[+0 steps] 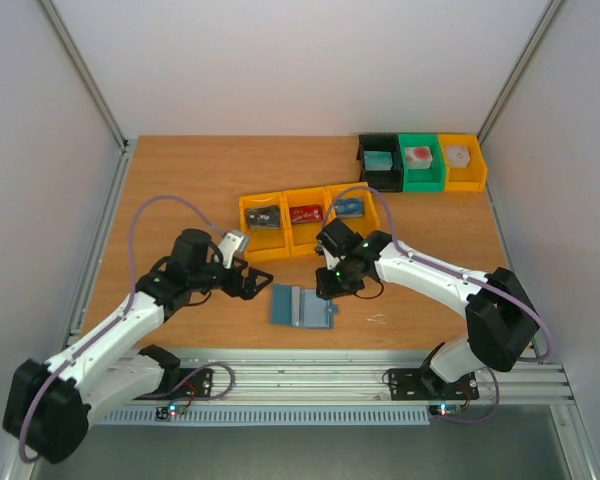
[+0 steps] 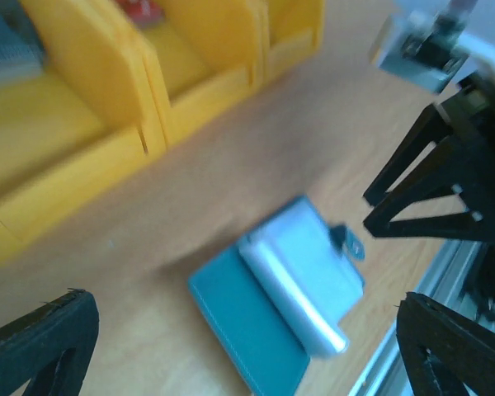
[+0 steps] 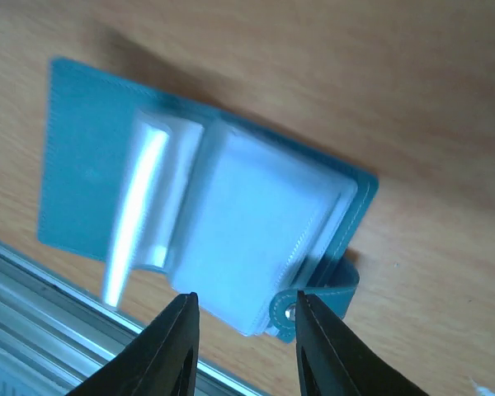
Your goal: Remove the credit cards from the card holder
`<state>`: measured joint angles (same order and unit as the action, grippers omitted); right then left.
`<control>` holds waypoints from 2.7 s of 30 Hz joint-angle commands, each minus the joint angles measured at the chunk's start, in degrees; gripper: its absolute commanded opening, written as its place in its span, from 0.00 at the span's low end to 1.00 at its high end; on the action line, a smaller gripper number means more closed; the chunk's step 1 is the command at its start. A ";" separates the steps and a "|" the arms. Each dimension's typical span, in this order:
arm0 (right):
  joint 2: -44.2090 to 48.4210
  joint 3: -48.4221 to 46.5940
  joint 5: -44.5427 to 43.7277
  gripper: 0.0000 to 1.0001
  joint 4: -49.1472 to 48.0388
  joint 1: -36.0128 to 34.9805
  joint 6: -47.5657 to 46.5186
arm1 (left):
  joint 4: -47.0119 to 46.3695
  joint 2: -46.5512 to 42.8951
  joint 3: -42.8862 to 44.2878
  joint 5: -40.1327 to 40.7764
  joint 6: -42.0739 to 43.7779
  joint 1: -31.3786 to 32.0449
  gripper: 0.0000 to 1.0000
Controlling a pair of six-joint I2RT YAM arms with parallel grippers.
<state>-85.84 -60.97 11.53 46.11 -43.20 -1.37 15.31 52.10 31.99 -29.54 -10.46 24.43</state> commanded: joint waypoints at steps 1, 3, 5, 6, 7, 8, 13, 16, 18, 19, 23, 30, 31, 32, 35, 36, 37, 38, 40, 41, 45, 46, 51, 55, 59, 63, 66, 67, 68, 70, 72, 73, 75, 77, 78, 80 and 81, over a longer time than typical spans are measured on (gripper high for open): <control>-0.13 5.40 5.41 0.34 -7.06 -0.51 9.40 | 4.22 6.41 0.91 2.38 -2.61 5.23 0.99; -0.93 7.32 4.88 0.34 -8.57 -0.62 11.12 | 2.39 9.35 0.62 1.29 -3.57 8.15 0.99; -2.02 8.57 4.77 0.34 -9.62 -0.86 12.07 | 0.26 12.58 0.32 1.05 -4.79 10.94 0.99; -2.62 8.97 4.88 0.34 -10.14 -1.06 12.29 | -0.74 14.19 0.17 1.17 -5.32 11.87 0.99; -3.09 9.43 4.88 0.34 -10.74 -1.20 12.44 | -2.00 15.65 -0.15 1.34 -6.13 12.22 0.99; -3.64 9.90 5.08 0.33 -11.48 -1.26 12.63 | -3.53 17.07 -0.62 1.82 -6.81 12.26 0.99; -5.56 11.39 4.52 0.30 -12.94 -1.51 13.48 | -10.14 23.17 -2.33 2.04 -10.55 12.64 0.99; -5.08 12.95 5.06 0.26 -14.94 -1.54 14.19 | -12.61 26.10 -2.94 2.39 -11.67 13.67 1.00; -4.88 13.73 6.07 0.25 -16.26 -1.54 14.51 | -14.58 27.43 -3.63 3.22 -12.43 14.75 0.99; -4.73 14.09 6.41 0.24 -16.86 -1.56 14.80 | -14.68 27.72 -4.01 3.52 -12.75 15.25 0.99; -4.08 15.89 8.31 0.21 -20.76 -1.99 16.04 | -19.41 28.32 -5.10 4.84 -13.47 17.51 0.99; -2.26 16.64 7.93 0.20 -21.74 -2.77 15.83 | -23.28 29.93 -6.65 7.52 -14.32 19.62 0.43; -1.14 16.63 7.40 0.20 -21.31 -2.77 15.15 | -23.43 29.41 -6.72 8.44 -14.33 19.61 0.23; 0.20 16.59 7.15 0.20 -20.86 -2.69 14.16 | -23.75 28.52 -6.76 8.90 -14.37 19.66 0.06; 5.34 14.55 6.63 0.23 -16.36 -2.51 9.12 | -23.75 24.04 -6.65 7.83 -13.09 19.63 0.00; 7.40 13.30 6.36 0.24 -13.87 -2.38 6.70 | -22.67 21.56 -6.11 7.23 -11.71 19.53 0.00; 10.04 12.08 6.18 0.26 -11.59 -2.10 4.47 | -20.27 18.90 -5.18 7.26 -10.38 19.54 0.00; 12.66 10.65 6.36 0.27 -9.60 -1.65 2.68 | -17.39 15.94 -3.66 7.63 -7.77 19.40 0.00; 18.76 7.63 8.16 0.34 -6.69 -0.17 -2.80 | -12.23 9.21 -0.75 8.23 -3.96 18.82 0.00; 21.53 5.65 9.27 0.39 -5.39 0.78 -5.21 | -11.63 5.28 0.26 8.58 -2.38 18.33 0.00; 28.86 -5.64 11.33 0.65 -2.20 2.68 -15.06 | -12.12 -7.07 4.58 9.90 2.14 15.79 0.00; 29.60 -8.67 11.54 0.68 -1.93 2.77 -18.18 | -12.11 -8.94 5.97 8.98 1.99 14.21 0.00; 26.53 -21.82 17.59 0.83 -1.39 2.87 -24.80 | -15.59 -12.25 13.15 3.84 -0.81 8.52 0.00; 21.29 -29.06 20.62 0.88 -0.32 2.86 -26.37 | -17.29 -12.10 17.32 -0.65 -3.67 6.08 0.00; 17.93 -30.76 22.97 0.89 -2.62 2.83 -26.22 | -17.71 -11.74 18.45 -2.18 -5.10 5.56 0.00; 17.82 -29.97 23.19 0.86 -5.51 2.80 -26.80 | -19.08 -10.84 18.78 -3.98 -6.23 5.46 0.00; 17.68 -31.17 21.46 0.85 -4.89 3.18 -28.96 | -19.35 -10.49 19.45 -5.15 -4.69 5.46 0.00; 17.19 -31.92 21.21 0.84 -4.23 3.66 -29.45 | -19.40 -10.40 19.71 -5.56 -4.10 5.46 0.00; 16.56 -32.68 21.49 0.83 -3.47 4.34 -29.60 | -19.52 -10.32 19.89 -5.94 -3.60 5.46 0.00; 15.07 -34.47 22.66 0.79 -1.52 5.64 -29.53 | -20.14 -10.00 20.12 -6.71 -2.70 5.46 0.00; 14.20 -35.60 23.92 0.75 0.46 6.83 -29.47 | -20.81 -9.80 20.02 -6.53 -2.59 5.46 0.00; 14.19 -35.73 24.64 0.74 1.00 7.35 -29.46 | -21.44 -9.68 19.73 -6.42 -2.58 5.46 0.00; 14.43 -35.73 25.89 0.71 1.77 8.79 -29.37 | -22.73 -9.62 19.14 -6.55 -2.62 5.46 0.00; 14.40 -36.15 26.48 0.67 2.83 9.63 -29.22 | -23.30 -9.78 18.80 -7.05 -2.48 5.46 0.00; 14.25 -36.34 26.66 0.66 3.04 9.69 -29.03 | -23.25 -9.82 18.73 -7.29 -2.34 5.46 0.00; 13.49 -36.81 27.29 0.64 3.03 9.64 -27.71 | -23.20 -9.88 18.85 -7.62 -1.79 5.46 0.00; 13.03 -36.99 28.08 0.64 3.00 9.67 -27.14 | -23.17 -9.83 18.96 -7.68 -1.69 5.46 0.00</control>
<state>-71.48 -95.64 36.49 47.46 -33.78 -29.98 -2.22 42.44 49.93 -35.68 -13.56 30.17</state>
